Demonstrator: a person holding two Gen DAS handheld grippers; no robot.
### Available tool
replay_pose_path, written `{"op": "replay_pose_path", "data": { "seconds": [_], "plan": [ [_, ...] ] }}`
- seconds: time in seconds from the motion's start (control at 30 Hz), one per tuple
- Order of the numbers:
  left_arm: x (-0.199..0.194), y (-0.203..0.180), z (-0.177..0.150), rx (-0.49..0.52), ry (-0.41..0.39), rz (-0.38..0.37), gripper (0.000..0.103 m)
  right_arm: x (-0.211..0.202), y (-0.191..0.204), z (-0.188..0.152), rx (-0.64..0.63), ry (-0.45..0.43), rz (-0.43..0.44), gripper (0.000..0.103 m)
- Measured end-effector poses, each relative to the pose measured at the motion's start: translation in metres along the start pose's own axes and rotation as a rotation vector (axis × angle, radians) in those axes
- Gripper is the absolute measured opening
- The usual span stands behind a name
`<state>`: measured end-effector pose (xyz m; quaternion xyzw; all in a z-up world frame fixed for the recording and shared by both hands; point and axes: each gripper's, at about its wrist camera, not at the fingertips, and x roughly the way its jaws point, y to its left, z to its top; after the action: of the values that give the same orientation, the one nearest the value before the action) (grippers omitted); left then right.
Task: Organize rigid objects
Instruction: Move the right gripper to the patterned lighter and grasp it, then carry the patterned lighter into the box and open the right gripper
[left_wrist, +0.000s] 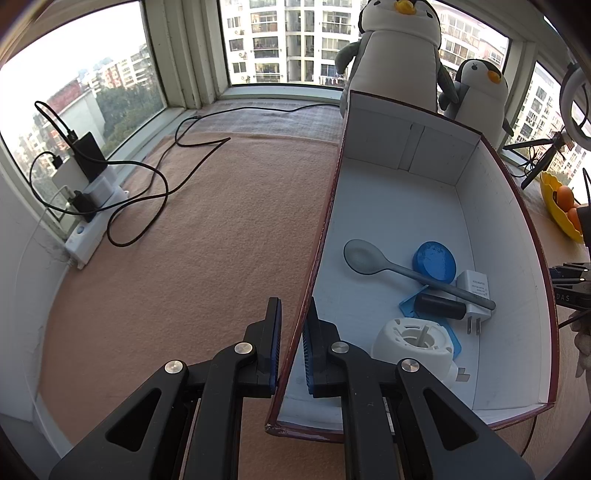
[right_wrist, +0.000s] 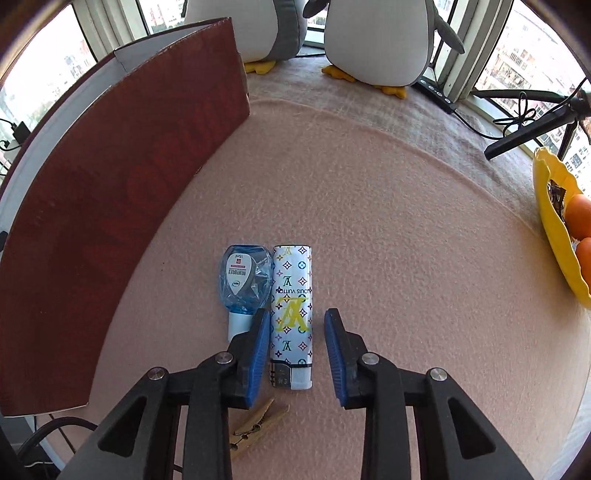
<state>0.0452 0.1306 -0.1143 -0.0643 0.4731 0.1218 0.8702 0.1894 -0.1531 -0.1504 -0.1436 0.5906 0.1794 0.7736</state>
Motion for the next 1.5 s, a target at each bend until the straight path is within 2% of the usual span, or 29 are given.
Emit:
{"op": "replay_pose_path", "data": {
  "seconds": [0.07, 0.4, 0.6, 0.77, 1.17, 1.5],
  "plan": [
    [0.000, 0.000, 0.000, 0.001, 0.000, 0.001, 0.010, 0.000, 0.000, 0.001, 0.000, -0.005, 0.007, 0.021],
    [0.000, -0.001, 0.000, -0.001, 0.001, 0.001, 0.010, -0.008, -0.014, -0.013, 0.057, -0.036, -0.004, 0.021],
    [0.001, -0.001, -0.001, 0.001, 0.007, 0.001, 0.010, -0.031, -0.023, -0.026, 0.098, -0.083, -0.007, 0.021],
    [0.002, -0.001, -0.001, 0.002, 0.016, 0.003, 0.010, -0.058, -0.016, -0.026, 0.092, -0.141, 0.002, 0.021],
    [0.002, -0.003, 0.000, -0.001, 0.018, 0.001, 0.010, -0.120, 0.054, -0.002, -0.003, -0.285, 0.099, 0.021],
    [0.002, -0.001, -0.001, -0.013, 0.021, -0.012, 0.010, -0.126, 0.129, 0.029, -0.104, -0.305, 0.169, 0.021]
  ]
}}
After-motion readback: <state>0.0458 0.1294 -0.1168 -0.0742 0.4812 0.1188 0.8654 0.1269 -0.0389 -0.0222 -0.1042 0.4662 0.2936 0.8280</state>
